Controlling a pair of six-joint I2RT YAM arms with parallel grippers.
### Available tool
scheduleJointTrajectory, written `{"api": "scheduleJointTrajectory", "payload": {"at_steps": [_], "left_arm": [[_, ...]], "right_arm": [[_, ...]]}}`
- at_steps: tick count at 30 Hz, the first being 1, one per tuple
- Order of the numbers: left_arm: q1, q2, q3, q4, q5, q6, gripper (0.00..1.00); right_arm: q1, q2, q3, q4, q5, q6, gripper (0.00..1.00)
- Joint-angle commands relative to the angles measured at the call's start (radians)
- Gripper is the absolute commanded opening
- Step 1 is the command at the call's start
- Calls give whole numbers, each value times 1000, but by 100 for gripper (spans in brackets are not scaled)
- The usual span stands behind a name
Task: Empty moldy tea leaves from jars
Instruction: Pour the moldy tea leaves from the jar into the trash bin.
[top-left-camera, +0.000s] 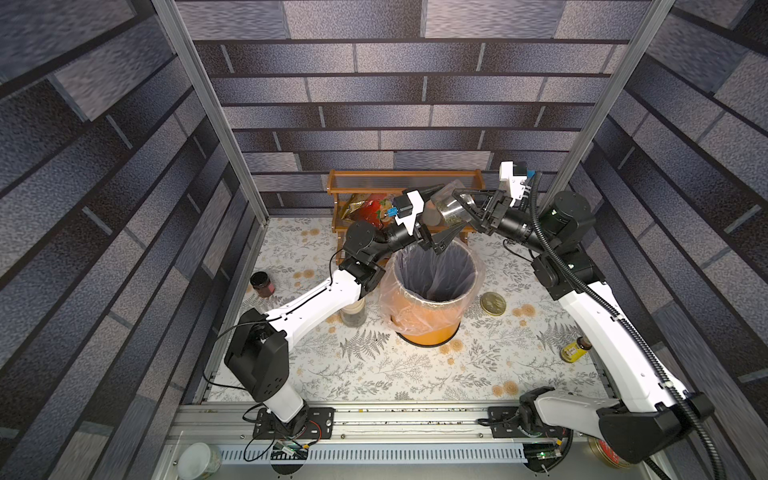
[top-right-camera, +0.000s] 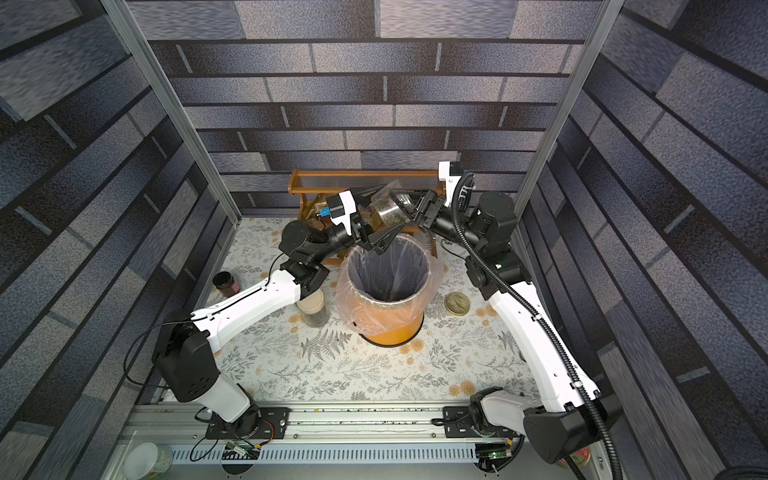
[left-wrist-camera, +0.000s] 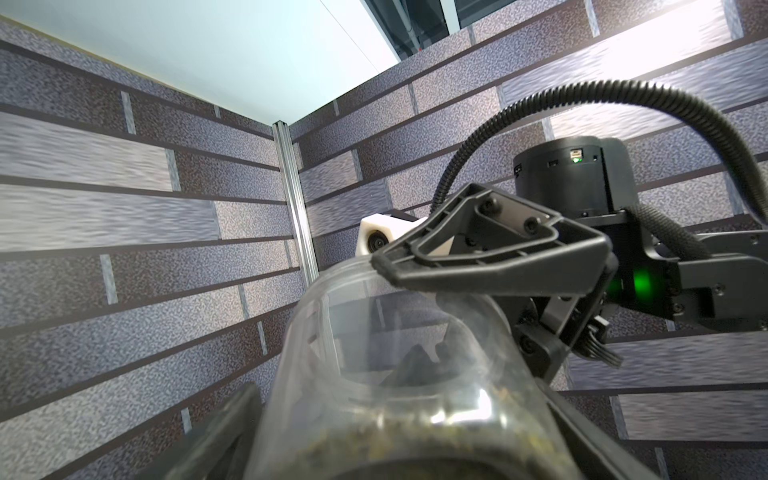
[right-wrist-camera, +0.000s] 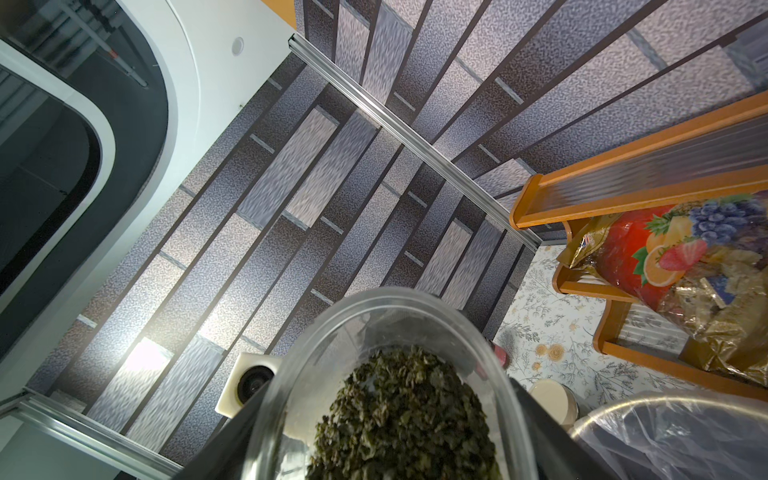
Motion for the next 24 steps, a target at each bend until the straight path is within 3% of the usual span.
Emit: {"api": "scheduleJointTrajectory", "payload": {"at_steps": [1, 15, 19, 24], "left_arm": [[3, 34, 57, 83, -7, -24, 100], [9, 74, 81, 158, -27, -39, 97], [11, 69, 69, 158, -37, -29, 92], [18, 58, 41, 166, -54, -27, 77]], "right_arm": [[5, 5, 36, 1, -46, 37, 78], [5, 36, 15, 59, -82, 107, 78], [6, 40, 11, 73, -81, 115, 79], [6, 40, -1, 76, -77, 116, 80]]}}
